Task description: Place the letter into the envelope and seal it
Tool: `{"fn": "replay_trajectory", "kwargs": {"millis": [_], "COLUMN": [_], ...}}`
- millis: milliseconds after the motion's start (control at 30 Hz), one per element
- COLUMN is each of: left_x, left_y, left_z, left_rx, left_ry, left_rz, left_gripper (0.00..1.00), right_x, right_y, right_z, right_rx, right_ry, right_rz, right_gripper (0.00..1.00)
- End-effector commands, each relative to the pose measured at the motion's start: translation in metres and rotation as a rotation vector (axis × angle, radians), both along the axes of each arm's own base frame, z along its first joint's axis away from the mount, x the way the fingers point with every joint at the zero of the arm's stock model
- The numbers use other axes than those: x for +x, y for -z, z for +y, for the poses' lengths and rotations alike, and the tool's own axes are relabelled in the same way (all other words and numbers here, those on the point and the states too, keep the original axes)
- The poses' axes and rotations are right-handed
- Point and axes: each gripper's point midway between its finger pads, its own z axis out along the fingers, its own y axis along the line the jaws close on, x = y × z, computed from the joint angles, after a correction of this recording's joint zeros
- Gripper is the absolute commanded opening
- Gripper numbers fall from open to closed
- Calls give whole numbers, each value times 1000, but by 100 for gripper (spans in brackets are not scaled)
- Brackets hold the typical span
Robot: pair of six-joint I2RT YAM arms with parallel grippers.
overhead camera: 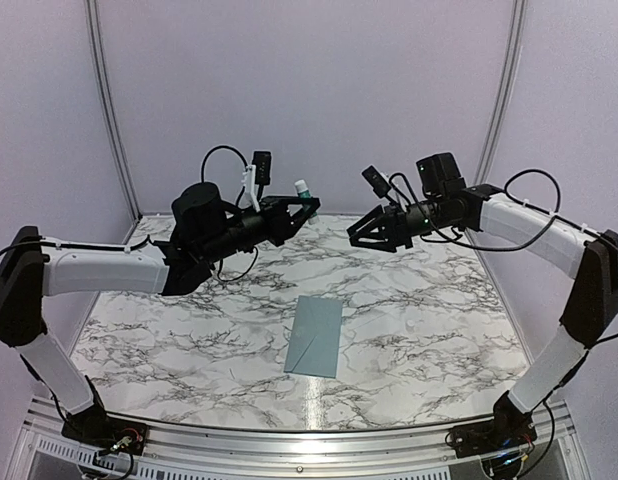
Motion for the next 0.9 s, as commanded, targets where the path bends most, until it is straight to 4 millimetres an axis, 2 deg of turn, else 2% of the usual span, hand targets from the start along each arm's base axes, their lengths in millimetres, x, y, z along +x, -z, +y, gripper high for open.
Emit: {"fn": "replay_trajectory", "kwargs": {"millis": [0, 100, 267, 567, 667, 800, 867], "left_x": [-52, -56, -57, -56, -56, -54, -53], "left_y": [-24, -24, -24, -20, -20, -20, -21], "left_z": [-18, -24, -26, -28, -29, -28, -27], "left_rx": [-22, -35, -60, -73, -77, -80, -82], "left_ry": [292, 344, 362, 372, 374, 365, 350], "left_rz": [-101, -90, -83, -63, -60, -60, -67], "left_gripper": [0, 0, 0, 0, 0, 0, 0], "right_x": [-28, -36, -53, -60, -59, -56, -53], "right_y": [-37, -48, -50, -52, -52, -49, -48], "right_z": [16, 26, 44, 48, 49, 51, 52], "right_rx": [162, 209, 226, 240, 245, 245, 239], "right_ry": [-212, -272, -347, -371, -370, -364, -348], "right_rz": [60, 84, 111, 136, 153, 177, 182], "right_gripper": [54, 54, 54, 44, 34, 11, 7]}}
